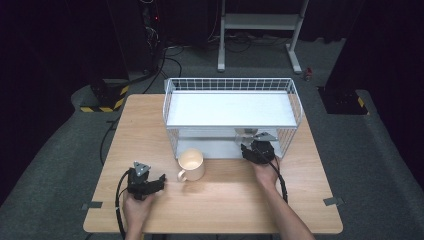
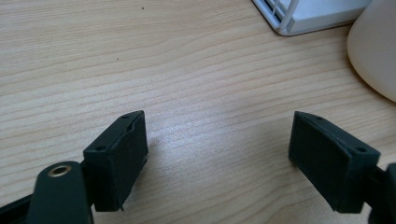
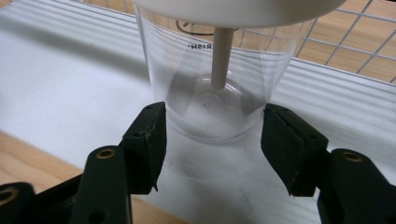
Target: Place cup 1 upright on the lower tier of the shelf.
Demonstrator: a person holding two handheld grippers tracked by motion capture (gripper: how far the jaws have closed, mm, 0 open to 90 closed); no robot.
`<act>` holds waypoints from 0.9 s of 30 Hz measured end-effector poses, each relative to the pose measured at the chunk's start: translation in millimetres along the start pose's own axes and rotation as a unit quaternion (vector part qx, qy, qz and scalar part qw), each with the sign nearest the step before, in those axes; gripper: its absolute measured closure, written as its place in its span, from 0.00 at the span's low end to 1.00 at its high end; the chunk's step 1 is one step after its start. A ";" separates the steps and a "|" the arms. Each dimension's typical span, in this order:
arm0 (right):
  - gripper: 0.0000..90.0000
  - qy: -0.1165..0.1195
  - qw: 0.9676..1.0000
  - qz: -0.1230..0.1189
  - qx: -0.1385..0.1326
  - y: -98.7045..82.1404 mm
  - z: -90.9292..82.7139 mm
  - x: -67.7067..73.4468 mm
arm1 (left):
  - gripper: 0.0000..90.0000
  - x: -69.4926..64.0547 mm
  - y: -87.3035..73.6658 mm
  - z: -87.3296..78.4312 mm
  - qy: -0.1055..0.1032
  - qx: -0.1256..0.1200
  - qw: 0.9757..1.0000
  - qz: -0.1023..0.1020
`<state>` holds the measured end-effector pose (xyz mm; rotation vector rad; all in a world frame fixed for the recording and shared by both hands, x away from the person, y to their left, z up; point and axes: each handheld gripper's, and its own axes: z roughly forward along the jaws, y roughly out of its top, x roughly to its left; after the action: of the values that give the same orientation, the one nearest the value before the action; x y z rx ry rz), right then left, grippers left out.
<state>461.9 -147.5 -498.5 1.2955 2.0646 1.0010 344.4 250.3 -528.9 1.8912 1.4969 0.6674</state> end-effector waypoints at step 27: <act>0.67 -0.036 0.999 0.032 0.002 13.3 18.5 -0.2 | 0.22 -0.2 -0.1 -0.1 0.000 0.000 1.000 0.000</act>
<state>482.7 -138.2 -499.0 1.3861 1.9846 0.9639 344.3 250.2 -528.8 1.8914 1.4973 0.6669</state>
